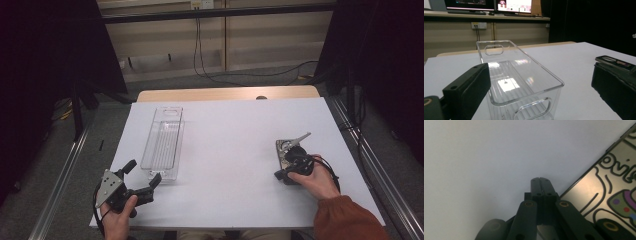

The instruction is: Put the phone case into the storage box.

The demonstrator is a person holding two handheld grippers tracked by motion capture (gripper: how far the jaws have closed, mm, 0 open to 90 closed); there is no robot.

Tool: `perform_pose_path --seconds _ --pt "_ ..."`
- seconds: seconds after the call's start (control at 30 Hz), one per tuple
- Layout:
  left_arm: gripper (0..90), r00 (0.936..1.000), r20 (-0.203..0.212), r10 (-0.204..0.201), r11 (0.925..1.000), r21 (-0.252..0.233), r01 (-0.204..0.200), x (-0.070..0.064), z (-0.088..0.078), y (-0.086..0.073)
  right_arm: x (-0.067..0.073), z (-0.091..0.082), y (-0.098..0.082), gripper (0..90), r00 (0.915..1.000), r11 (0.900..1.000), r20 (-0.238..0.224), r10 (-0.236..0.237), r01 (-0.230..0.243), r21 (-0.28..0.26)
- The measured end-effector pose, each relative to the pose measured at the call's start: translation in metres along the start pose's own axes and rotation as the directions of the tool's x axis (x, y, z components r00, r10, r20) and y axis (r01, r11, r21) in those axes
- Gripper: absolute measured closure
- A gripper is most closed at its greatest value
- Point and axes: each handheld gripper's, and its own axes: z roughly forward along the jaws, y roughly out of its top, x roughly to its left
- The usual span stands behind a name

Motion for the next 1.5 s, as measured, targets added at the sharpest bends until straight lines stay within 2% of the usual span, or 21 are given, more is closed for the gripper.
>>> perform_pose_path --seconds 0.13,0.27,0.37,0.4,0.57,0.7,0.73,0.83,1.07,1.1,1.17,1.2,1.23,1.3,1.5 --pt "2.4 1.0 -0.001 0.003 1.0 -0.001 -0.003 0.0 0.001 0.0 -0.003 -0.003 -0.007 90.0 0.9998 1.0 -0.012 0.017 -0.018 -0.01" --pt "2.4 1.0 -0.003 -0.001 1.0 -0.001 0.001 0.0 0.0 0.0 -0.005 -0.008 -0.015 90.0 0.9997 1.0 -0.002 0.026 -0.026 -0.007" --pt "2.4 1.0 -0.003 -0.005 1.0 -0.002 0.005 0.0 0.001 0.0 -0.008 -0.011 -0.021 90.0 0.9987 0.998 -0.011 0.049 -0.049 -0.025" --pt "2.4 1.0 -0.006 -0.001 1.0 -0.001 0.001 0.001 0.001 0.0 -0.009 -0.011 -0.023 90.0 0.9991 0.999 -0.013 0.041 -0.041 -0.026" --pt "2.4 1.0 -0.003 0.002 1.0 0.0 -0.002 0.0 0.001 0.0 -0.013 -0.016 -0.026 90.0 0.9986 0.998 0.005 0.053 -0.053 -0.017" --pt "2.4 1.0 0.002 -0.001 1.0 0.0 0.001 0.0 0.002 0.0 -0.019 -0.019 -0.031 90.0 0.9971 0.997 0.011 0.075 -0.075 -0.03" --pt "2.4 1.0 0.003 0.0 1.0 -0.001 0.0 0.0 0.002 0.0 -0.021 -0.02 -0.032 90.0 0.9975 0.997 0.016 0.069 -0.069 -0.032" --pt "2.4 1.0 -0.005 0.001 1.0 -0.001 -0.001 0.0 0.001 0.0 -0.024 -0.022 -0.033 90.0 0.9948 0.995 0.045 0.091 -0.089 -0.039" --pt "2.4 1.0 0.001 0.002 1.0 0.0 -0.002 0.0 0.001 0.0 -0.03 -0.024 -0.037 90.0 0.994 0.994 0.04 0.101 -0.099 -0.056" --pt "2.4 1.0 0.004 -0.001 1.0 -0.003 0.001 -0.001 0.001 0.0 -0.03 -0.024 -0.037 90.0 0.9938 0.993 0.043 0.102 -0.1 -0.06" --pt "2.4 1.0 -0.003 0.005 1.0 0.0 -0.005 0.0 0.001 0.0 -0.032 -0.028 -0.036 90.0 0.9904 0.994 0.097 0.099 -0.095 -0.044" --pt "2.4 1.0 -0.002 0.0 1.0 0.0 0.0 0.0 0.001 0.0 -0.033 -0.028 -0.037 90.0 0.9893 0.994 0.1 0.107 -0.103 -0.038" --pt "2.4 1.0 -0.001 -0.003 1.0 -0.001 0.003 0.0 0.001 0.0 -0.035 -0.028 -0.037 90.0 0.9914 0.994 0.083 0.101 -0.098 -0.043" --pt "2.4 1.0 -0.007 0.001 1.0 -0.001 -0.001 0.001 0.001 0.0 -0.038 -0.028 -0.04 90.0 0.9914 0.991 0.054 0.119 -0.116 -0.064" --pt "2.4 1.0 0.0 0.0 1.0 -0.003 0.0 0.0 0.002 0.0 -0.036 -0.027 -0.04 90.0 0.9916 0.991 0.06 0.115 -0.11 -0.073"
